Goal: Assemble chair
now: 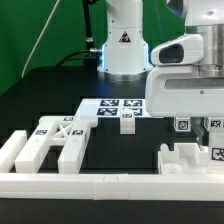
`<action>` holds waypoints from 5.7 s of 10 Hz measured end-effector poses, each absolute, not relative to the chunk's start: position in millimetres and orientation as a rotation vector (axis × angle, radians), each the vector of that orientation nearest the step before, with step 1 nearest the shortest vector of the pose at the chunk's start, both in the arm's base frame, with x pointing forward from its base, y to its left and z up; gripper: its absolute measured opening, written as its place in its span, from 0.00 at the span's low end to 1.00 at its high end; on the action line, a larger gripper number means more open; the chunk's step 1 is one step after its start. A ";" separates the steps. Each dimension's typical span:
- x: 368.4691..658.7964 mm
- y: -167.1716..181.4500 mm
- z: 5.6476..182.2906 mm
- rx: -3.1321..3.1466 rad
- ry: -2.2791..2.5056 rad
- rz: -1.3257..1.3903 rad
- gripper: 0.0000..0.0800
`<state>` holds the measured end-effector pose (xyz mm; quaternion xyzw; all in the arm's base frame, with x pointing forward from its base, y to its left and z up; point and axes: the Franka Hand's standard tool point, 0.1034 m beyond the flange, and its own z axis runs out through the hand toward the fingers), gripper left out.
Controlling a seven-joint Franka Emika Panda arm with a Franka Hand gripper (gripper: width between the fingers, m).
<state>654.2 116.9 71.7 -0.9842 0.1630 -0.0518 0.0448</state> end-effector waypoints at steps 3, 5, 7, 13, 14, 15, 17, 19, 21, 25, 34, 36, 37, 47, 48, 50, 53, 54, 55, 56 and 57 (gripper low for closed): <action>653.8 114.2 71.7 -2.875 0.993 -0.133 0.36; 650.6 111.6 72.9 -2.573 1.561 -0.043 0.36; 648.5 113.1 72.1 -2.307 1.911 0.017 0.36; 648.7 113.3 71.4 -2.148 2.077 0.027 0.60; 648.5 114.8 71.6 -2.290 1.920 0.009 0.76; 648.2 115.9 71.5 -2.425 1.752 -0.009 0.76; 650.3 113.9 72.2 -2.665 1.359 -0.061 0.81; 648.0 116.6 67.0 -2.831 1.002 -0.083 0.81; 648.6 120.4 65.7 -2.905 0.799 -0.114 0.81; 649.5 119.1 65.7 -2.939 0.689 -0.129 0.66; 650.5 99.7 65.3 -2.879 0.973 -0.126 0.43; 654.2 103.9 71.6 -2.878 0.940 -0.160 0.65; 654.2 107.3 82.5 -2.878 0.912 -0.172 0.65; 626.4 86.1 104.1 -2.938 0.740 -0.155 0.81; 616.6 80.4 102.8 -2.951 0.713 -0.136 0.81; 601.5 79.9 103.3 -3.036 0.522 -0.126 0.81; 601.9 77.4 102.1 -3.092 0.192 -0.136 0.81; 601.9 77.0 101.9 -3.099 0.104 -0.137 0.81; 601.2 75.5 101.0 -3.103 0.044 -0.136 0.81; 590.0 63.9 92.4 -3.113 -0.159 -0.112 0.81; 581.0 45.9 88.6 -3.115 -0.257 -0.087 0.81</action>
Offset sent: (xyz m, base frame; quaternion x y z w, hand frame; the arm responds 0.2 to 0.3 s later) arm 0.0011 -0.0083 0.0022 -0.0070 -0.0053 0.3962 0.9181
